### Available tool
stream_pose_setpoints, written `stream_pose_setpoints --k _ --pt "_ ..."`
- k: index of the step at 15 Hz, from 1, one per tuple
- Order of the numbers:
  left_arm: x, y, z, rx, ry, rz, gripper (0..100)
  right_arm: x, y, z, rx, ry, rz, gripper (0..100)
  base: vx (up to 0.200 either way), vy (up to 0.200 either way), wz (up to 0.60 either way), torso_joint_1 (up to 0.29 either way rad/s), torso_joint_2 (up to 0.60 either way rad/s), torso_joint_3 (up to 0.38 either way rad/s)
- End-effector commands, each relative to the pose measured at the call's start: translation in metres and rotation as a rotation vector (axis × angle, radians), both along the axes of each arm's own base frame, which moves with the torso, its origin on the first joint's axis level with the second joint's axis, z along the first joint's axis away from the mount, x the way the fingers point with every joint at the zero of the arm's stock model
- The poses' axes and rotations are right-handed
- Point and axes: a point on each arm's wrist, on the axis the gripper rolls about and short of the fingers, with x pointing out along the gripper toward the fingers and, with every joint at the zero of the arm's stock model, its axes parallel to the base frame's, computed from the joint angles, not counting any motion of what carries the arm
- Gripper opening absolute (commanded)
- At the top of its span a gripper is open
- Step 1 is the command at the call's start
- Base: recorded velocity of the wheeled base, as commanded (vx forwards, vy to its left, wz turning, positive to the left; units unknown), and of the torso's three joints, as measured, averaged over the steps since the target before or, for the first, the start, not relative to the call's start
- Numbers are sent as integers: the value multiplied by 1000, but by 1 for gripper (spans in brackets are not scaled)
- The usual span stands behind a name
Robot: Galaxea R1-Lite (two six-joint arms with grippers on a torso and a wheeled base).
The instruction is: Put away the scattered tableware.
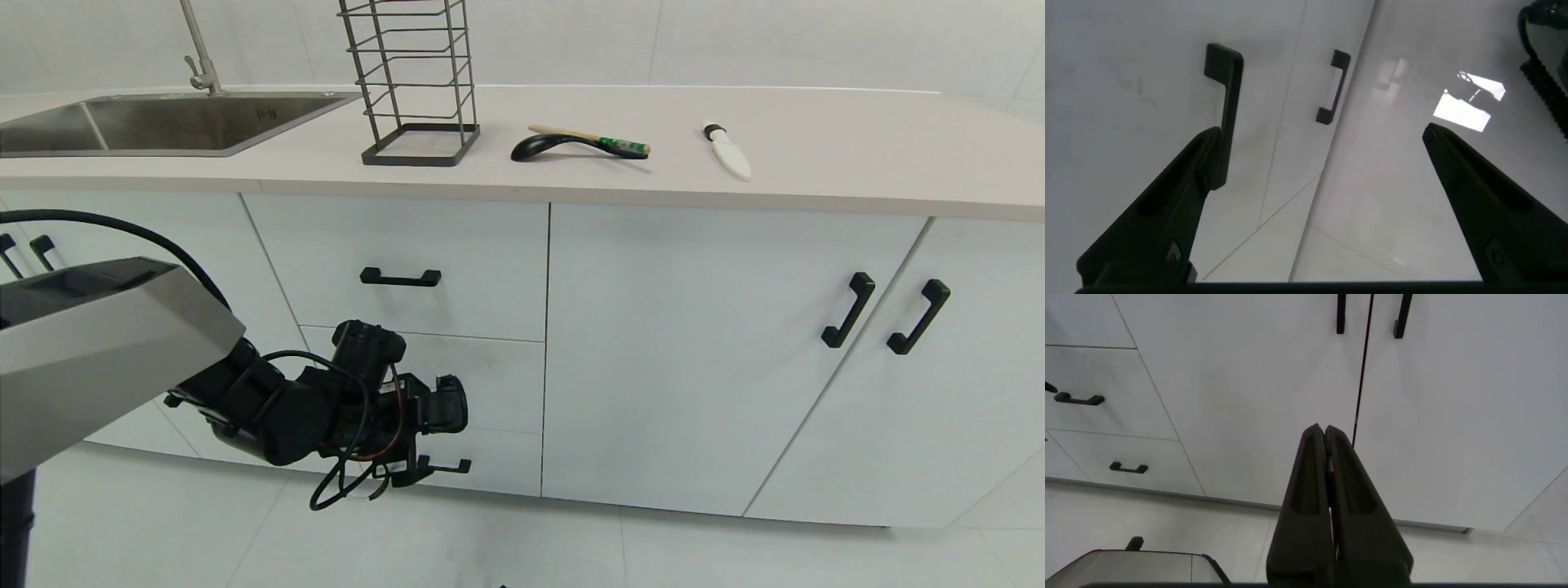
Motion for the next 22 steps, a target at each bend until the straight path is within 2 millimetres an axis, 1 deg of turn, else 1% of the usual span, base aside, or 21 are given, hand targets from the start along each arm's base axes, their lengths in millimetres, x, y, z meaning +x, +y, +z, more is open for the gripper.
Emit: stream_pose_setpoints --k 1,3,6,9,19,22 --pt "13 -2 -6 -2 -6 8 100 0 0 0 0 2 1 0 0 0 0 0 0 0" --pt "23 -1 -11 1 -14 12 100 0 0 0 0 1 1 0 0 0 0 0 0 0" --pt "28 2 -21 5 -13 25 100 0 0 0 0 1 1 0 0 0 0 0 0 0" --pt "37 -1 -24 -2 -37 27 100 0 0 0 0 2 1 0 0 0 0 0 0 0" --pt "44 -4 -37 10 -63 41 100 0 0 0 0 2 1 0 0 0 0 0 0 0" --pt "45 -4 -51 22 -31 39 100 0 0 0 0 2 1 0 0 0 0 0 0 0"
